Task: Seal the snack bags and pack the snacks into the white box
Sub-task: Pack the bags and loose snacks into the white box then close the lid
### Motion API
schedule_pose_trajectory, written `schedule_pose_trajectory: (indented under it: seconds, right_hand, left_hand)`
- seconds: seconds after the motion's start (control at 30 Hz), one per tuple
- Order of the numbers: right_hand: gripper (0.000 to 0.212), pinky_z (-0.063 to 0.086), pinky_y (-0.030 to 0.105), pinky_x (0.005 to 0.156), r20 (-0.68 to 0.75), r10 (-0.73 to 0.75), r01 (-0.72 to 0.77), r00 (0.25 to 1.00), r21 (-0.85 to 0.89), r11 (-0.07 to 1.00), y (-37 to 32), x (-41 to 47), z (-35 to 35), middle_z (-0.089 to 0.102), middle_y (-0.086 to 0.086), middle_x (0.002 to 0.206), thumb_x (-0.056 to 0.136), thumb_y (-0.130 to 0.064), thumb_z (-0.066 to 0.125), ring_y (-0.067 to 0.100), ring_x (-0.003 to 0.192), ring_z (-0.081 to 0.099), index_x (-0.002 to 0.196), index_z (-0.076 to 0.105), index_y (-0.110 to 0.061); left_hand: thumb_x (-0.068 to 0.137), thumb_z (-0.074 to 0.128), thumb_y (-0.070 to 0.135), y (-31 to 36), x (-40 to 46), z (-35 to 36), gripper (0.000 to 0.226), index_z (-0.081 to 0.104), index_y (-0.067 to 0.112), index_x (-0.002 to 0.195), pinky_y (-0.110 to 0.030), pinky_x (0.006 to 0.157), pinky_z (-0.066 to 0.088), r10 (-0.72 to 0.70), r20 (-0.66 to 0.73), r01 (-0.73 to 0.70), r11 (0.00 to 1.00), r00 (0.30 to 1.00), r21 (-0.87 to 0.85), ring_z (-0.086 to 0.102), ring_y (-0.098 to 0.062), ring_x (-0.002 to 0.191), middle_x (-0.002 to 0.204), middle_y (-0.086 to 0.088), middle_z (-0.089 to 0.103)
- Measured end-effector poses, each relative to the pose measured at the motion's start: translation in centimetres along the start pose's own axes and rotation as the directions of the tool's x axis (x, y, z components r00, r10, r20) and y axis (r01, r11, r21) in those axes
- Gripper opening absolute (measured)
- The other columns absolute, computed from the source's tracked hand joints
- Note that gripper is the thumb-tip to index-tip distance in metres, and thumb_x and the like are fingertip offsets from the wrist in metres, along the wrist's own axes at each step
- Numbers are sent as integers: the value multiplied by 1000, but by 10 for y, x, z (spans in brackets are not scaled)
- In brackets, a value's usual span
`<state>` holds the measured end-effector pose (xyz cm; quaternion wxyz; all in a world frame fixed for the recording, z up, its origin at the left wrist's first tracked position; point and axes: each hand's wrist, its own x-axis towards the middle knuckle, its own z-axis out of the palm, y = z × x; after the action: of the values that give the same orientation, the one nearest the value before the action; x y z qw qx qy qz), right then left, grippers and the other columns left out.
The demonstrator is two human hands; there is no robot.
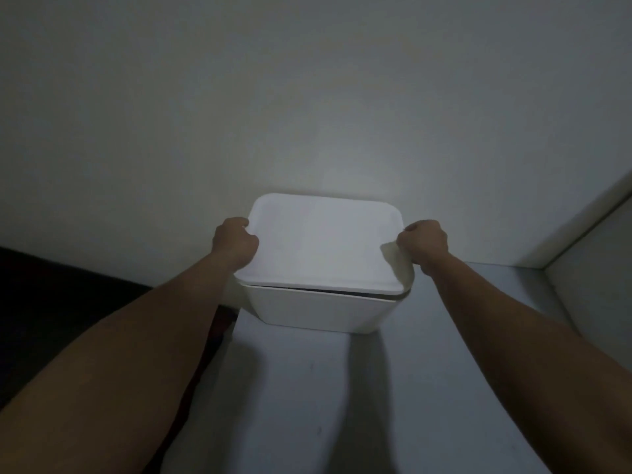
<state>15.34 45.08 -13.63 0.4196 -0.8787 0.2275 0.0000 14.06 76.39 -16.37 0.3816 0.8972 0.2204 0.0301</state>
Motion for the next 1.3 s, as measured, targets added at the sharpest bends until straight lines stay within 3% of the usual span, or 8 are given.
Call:
schedule_pose_trajectory:
  seconds: [0.37, 0.6, 0.73, 0.93, 1.03, 1.13, 1.2, 1.3]
  right_hand:
    - [35, 49, 37, 94, -71, -14, 14, 997, 5, 1000, 14, -4, 10, 65, 17, 117, 80, -6, 58, 35, 111, 59, 114, 65, -5]
    - [41, 43, 35, 97, -77, -50, 48, 996, -33, 998, 18, -9, 16, 59, 17, 128, 84, -5, 53, 34, 119, 53, 124, 57, -5]
    - [36, 42, 34, 96, -113, -95, 91, 989, -36, 995, 21, -12, 19, 59, 19, 126, 88, -6, 49, 35, 119, 53, 122, 58, -4]
    - [35, 41, 34, 88, -163, -196, 192, 967, -40, 981, 33, -16, 33, 58, 25, 119, 88, -5, 45, 39, 111, 54, 120, 59, -3]
    - [34, 39, 34, 86, -169, -228, 223, 959, -45, 974, 35, -17, 36, 54, 25, 117, 89, -4, 45, 40, 109, 51, 119, 60, -2]
    - [35, 38, 34, 89, -170, -267, 256, 949, -84, 963, 37, -19, 39, 51, 23, 119, 90, -4, 44, 39, 112, 48, 121, 60, -2]
    - [36, 37, 35, 88, -167, -298, 280, 940, -126, 952, 39, -21, 41, 51, 24, 118, 87, -1, 44, 40, 110, 47, 118, 62, 0]
    - [33, 39, 38, 85, -159, -363, 314, 918, -270, 910, 39, -25, 43, 52, 23, 115, 82, -3, 45, 40, 107, 46, 110, 62, 1]
  left_hand:
    - [70, 52, 2, -1, -17, 7, 15, 64, 2, 79, -33, 67, 49, 102, -144, -109, 993, 984, -38, 63, -33, 78, 81, -13, 67]
    - [72, 48, -1, -7, -17, 11, 14, 61, 2, 78, -28, 65, 42, 126, -155, -131, 991, 980, -24, 60, -33, 76, 81, -15, 65]
    - [71, 43, -1, -14, -15, 14, 20, 62, 7, 74, -24, 64, 36, 135, -190, -149, 987, 972, -61, 51, -22, 68, 72, -11, 57]
    - [69, 44, -11, -10, -25, 15, 21, 38, 7, 60, -23, 61, 25, 179, -329, -205, 978, 927, -47, 33, -18, 60, 54, 2, 27]
    - [76, 46, -14, -6, -31, 15, 28, 43, 14, 74, -19, 70, 30, 143, -379, -203, 971, 914, -124, 43, -15, 74, 60, 8, 37]
    - [78, 48, -13, -5, -36, 18, 26, 61, 10, 81, -16, 74, 33, 81, -404, -163, 971, 911, -174, 54, -21, 79, 78, -11, 58]
    - [80, 49, -11, -8, -34, 20, 33, 70, -4, 105, -18, 83, 39, 31, -386, -109, 977, 922, -183, 64, -32, 98, 103, -21, 69]
    - [80, 49, -5, -14, -27, 26, 39, 66, -4, 115, -33, 97, 45, 140, -290, -146, 989, 947, -1, 60, -38, 111, 119, -24, 64]
